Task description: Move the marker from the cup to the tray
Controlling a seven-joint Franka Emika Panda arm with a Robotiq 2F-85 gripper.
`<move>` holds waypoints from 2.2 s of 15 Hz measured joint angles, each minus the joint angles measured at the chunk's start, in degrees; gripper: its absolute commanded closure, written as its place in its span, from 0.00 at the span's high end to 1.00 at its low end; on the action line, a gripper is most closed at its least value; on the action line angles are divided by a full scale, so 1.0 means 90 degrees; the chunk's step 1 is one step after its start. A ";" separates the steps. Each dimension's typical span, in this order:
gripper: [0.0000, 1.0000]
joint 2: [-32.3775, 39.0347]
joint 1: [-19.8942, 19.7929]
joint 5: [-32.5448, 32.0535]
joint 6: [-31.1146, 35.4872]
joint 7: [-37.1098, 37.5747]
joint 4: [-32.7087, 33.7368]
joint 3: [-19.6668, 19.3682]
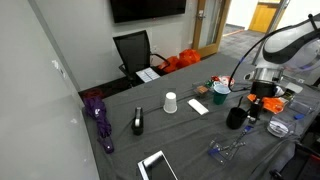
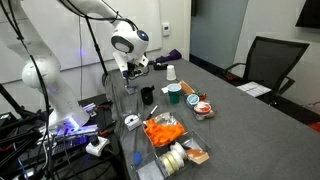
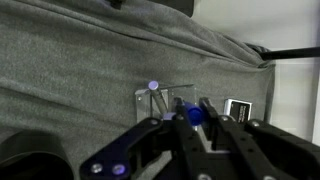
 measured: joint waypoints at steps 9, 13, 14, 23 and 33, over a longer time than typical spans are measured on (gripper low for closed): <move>0.05 0.0281 0.0041 0.0203 0.0775 -0.0535 -0.0268 0.0243; 0.05 0.0281 0.0038 0.0377 0.0995 -0.1128 -0.0515 0.0261; 0.05 0.0278 0.0038 0.0487 0.1056 -0.1341 -0.0574 0.0261; 0.51 0.0269 0.0039 0.1691 0.1823 -0.3130 -0.1027 0.0262; 1.00 -0.0085 0.0028 0.1144 0.1844 -0.2839 -0.1214 0.0250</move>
